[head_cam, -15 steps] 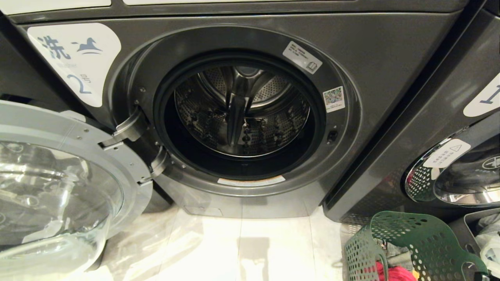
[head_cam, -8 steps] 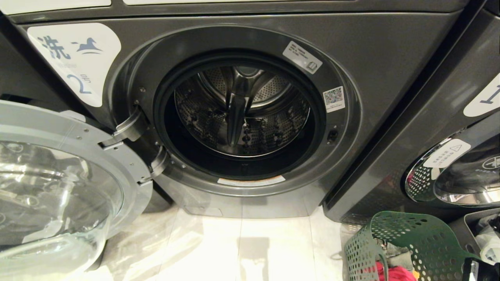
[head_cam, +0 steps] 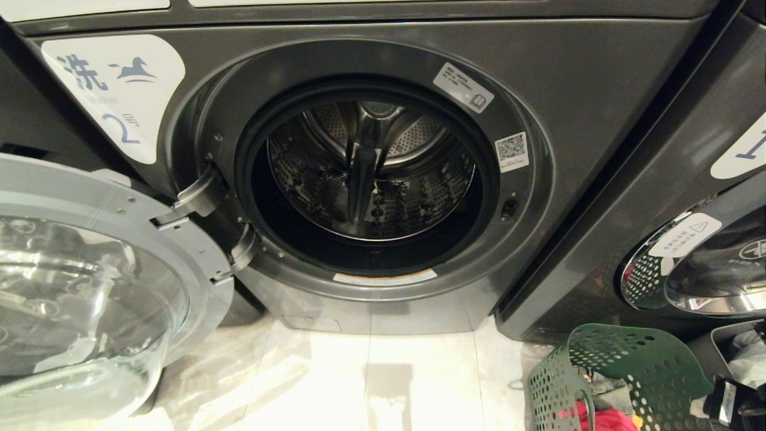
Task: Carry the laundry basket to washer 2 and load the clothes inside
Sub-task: Place the clothes into the washing machine
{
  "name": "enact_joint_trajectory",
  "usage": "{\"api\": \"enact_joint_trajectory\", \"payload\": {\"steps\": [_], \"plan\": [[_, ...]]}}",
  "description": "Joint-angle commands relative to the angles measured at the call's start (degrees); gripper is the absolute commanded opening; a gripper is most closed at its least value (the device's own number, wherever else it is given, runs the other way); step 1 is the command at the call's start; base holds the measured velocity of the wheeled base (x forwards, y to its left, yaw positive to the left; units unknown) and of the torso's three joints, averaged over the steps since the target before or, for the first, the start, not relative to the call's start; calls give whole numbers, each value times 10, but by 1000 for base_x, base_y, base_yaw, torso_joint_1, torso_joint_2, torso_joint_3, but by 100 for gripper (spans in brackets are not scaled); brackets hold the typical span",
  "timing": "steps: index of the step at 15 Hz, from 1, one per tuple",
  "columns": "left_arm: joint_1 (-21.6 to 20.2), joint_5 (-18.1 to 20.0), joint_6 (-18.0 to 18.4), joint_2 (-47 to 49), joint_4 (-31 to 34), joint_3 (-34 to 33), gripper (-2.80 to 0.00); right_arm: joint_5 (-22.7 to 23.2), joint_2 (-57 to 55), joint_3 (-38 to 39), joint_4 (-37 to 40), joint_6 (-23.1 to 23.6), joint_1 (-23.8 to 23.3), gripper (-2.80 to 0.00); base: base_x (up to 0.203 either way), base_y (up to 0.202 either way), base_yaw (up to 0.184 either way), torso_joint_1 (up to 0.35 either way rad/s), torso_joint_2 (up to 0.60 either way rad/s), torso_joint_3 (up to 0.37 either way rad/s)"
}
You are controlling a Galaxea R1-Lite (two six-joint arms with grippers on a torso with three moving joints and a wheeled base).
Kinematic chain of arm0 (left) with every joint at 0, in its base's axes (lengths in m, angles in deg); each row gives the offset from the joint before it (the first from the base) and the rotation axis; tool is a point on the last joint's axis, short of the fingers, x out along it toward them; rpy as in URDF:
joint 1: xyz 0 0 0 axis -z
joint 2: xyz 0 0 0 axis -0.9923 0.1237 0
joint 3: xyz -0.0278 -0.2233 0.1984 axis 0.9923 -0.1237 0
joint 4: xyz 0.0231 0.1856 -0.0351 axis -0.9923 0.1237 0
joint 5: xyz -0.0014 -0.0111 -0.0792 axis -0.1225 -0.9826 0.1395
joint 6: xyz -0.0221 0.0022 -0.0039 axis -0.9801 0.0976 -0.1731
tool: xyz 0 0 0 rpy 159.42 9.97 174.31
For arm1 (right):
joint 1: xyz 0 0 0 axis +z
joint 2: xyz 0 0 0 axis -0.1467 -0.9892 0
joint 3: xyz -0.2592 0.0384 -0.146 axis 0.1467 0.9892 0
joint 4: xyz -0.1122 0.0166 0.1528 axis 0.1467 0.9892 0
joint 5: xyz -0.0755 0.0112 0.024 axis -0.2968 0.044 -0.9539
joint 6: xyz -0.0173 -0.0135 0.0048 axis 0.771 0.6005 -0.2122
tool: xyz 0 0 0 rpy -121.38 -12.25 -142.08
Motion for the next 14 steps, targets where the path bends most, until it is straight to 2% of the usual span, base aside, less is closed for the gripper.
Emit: {"api": "enact_joint_trajectory", "payload": {"steps": [1, 3, 5, 8, 14], "plan": [[0, -1, 0, 0, 0, 0, -280, 6, -31, -2, -4, -2, -38, 0, 0, 0, 0, 0, 0, 0], [0, 0, 0, 0, 0, 0, -280, 39, -83, 4, -57, -2, -88, 0, 0, 0, 0, 0, 0, 0], [0, 0, 0, 1, 0, 0, -280, 55, -151, 19, -126, -1, -106, 0, 0, 0, 0, 0, 0, 0], [0, 0, -1, 0, 0, 0, -280, 89, -269, 45, -255, 15, -112, 0, 0, 0, 0, 0, 0, 0], [0, 0, 0, 0, 0, 0, -280, 132, -509, 43, -427, 65, -122, 0, 0, 0, 0, 0, 0, 0]]}}
